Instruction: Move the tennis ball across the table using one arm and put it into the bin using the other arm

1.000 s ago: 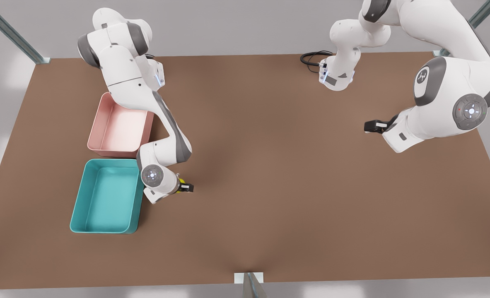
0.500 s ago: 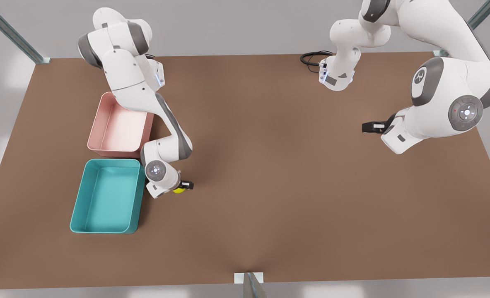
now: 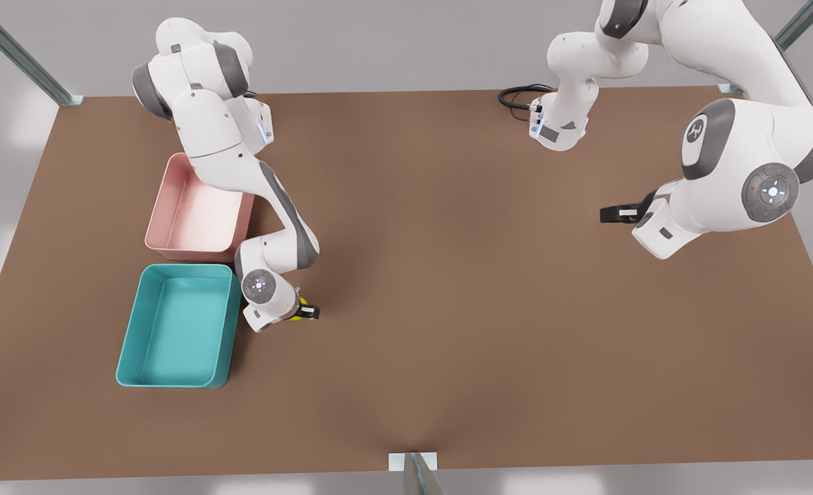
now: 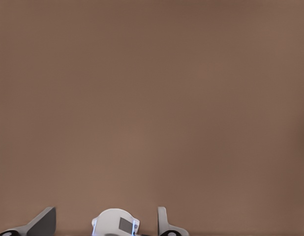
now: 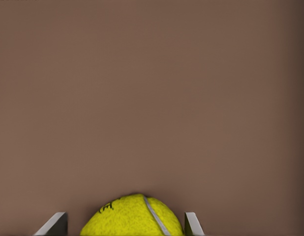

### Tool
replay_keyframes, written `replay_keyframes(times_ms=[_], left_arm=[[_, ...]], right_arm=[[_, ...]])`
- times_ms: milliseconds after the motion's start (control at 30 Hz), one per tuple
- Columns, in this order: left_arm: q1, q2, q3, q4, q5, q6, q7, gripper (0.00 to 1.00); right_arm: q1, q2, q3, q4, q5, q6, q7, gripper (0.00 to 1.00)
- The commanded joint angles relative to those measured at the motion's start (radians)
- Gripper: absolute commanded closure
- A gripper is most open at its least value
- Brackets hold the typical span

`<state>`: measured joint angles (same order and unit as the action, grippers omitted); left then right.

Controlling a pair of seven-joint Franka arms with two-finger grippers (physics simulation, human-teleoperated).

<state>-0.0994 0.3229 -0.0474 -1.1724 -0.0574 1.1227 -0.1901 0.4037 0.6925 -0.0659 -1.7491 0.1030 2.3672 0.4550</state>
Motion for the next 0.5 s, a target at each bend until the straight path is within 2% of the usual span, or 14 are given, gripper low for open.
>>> replay_keyframes(times_ms=[0, 33, 167, 467], left_arm=[[0.000, -0.001, 0.000, 0.000, 0.001, -0.001, -0.038, 0.00], [0.000, -0.001, 0.000, 0.000, 0.001, -0.001, -0.040, 0.00], [0.000, -0.001, 0.000, 0.000, 0.001, -0.001, -0.040, 0.00], [0.000, -0.001, 0.000, 0.002, 0.001, -0.001, -0.040, 0.00]], right_arm=[[-0.002, 0.001, 0.000, 0.000, 0.001, 0.004, 0.004, 0.16], [-0.003, 0.002, 0.000, 0.002, 0.001, 0.004, 0.004, 0.21], [-0.003, 0.004, 0.000, 0.002, 0.003, 0.004, -0.007, 0.27], [0.000, -0.013, 0.003, -0.006, 0.004, -0.009, -0.015, 0.27]])
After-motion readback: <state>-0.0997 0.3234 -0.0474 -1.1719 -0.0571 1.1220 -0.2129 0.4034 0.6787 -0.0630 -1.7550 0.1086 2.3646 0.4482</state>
